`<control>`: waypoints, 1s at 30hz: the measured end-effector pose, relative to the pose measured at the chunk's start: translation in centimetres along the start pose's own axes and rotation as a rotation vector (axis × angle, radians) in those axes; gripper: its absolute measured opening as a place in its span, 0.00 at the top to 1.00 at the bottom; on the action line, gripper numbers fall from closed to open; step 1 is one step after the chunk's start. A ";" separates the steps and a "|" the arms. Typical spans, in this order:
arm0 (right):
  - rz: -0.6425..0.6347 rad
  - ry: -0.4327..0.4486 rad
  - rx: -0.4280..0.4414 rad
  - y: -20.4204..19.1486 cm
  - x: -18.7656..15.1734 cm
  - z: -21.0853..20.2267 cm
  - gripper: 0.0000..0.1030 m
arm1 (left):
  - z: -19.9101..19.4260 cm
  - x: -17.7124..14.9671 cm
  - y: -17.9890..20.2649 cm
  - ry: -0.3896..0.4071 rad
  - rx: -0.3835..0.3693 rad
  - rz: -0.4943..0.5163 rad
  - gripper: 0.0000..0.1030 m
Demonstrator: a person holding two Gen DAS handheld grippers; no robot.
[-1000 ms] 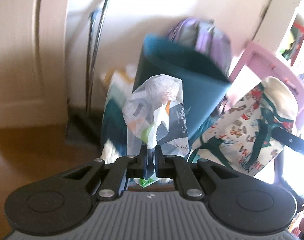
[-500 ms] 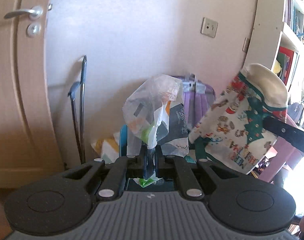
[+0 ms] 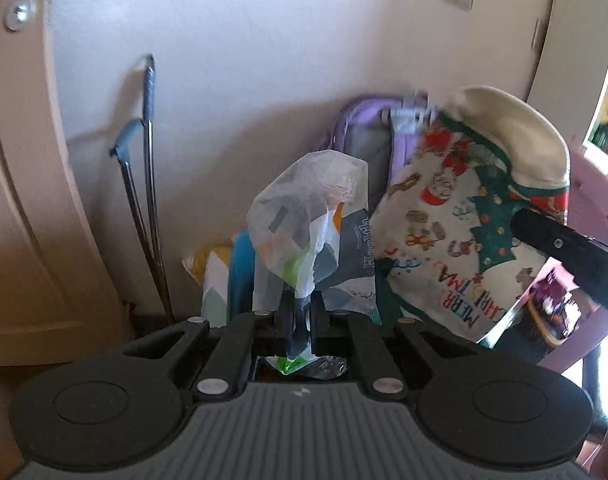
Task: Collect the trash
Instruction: 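Lift and carry the clear bag and Christmas tote up to the teal bin, then open the left tool into the bin while the right tool releases the tote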
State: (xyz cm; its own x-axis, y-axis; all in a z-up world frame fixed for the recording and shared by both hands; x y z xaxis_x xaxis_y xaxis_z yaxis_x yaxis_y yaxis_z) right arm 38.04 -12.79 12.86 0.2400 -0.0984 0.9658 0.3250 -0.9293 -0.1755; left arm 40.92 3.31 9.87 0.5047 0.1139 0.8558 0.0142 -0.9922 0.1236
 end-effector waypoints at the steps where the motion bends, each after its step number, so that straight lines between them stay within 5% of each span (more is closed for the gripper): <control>1: -0.002 -0.018 -0.002 0.2 -0.7 0.7 1.00 | 0.8 -0.3 0.1 -0.013 -0.001 0.008 0.93; 13: -0.044 -0.215 0.000 0.5 -7.2 3.8 0.99 | 7.6 -3.4 1.3 -0.202 0.005 0.107 0.93; 25: -0.054 -0.260 -0.004 0.5 -7.6 3.0 0.80 | 8.1 -4.5 1.3 -0.282 -0.004 0.092 0.86; 28: -0.051 -0.249 0.001 0.7 -7.2 2.0 0.69 | 7.1 -4.3 1.3 -0.266 -0.006 0.080 0.68; 30: -0.050 -0.246 0.003 0.8 -7.0 1.3 0.70 | 6.2 -4.1 1.4 -0.243 -0.003 0.075 0.42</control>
State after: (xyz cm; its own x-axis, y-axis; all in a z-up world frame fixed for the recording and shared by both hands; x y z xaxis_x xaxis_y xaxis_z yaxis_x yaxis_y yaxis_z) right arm 37.84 -12.33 5.74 0.4389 0.0378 0.8977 0.3445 -0.9298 -0.1293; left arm 44.26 1.10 3.41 0.6970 0.0238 0.7167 -0.0339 -0.9972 0.0661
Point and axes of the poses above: each gripper's, at about its wrist camera, not at the fingertips, and z roughly the way its jaws point, y to its right, x to its top, the point moved 2 cm from there along z, roughly the way its jaws point, and after that the axes turned 11 degrees about y, right-handed, at the moved point
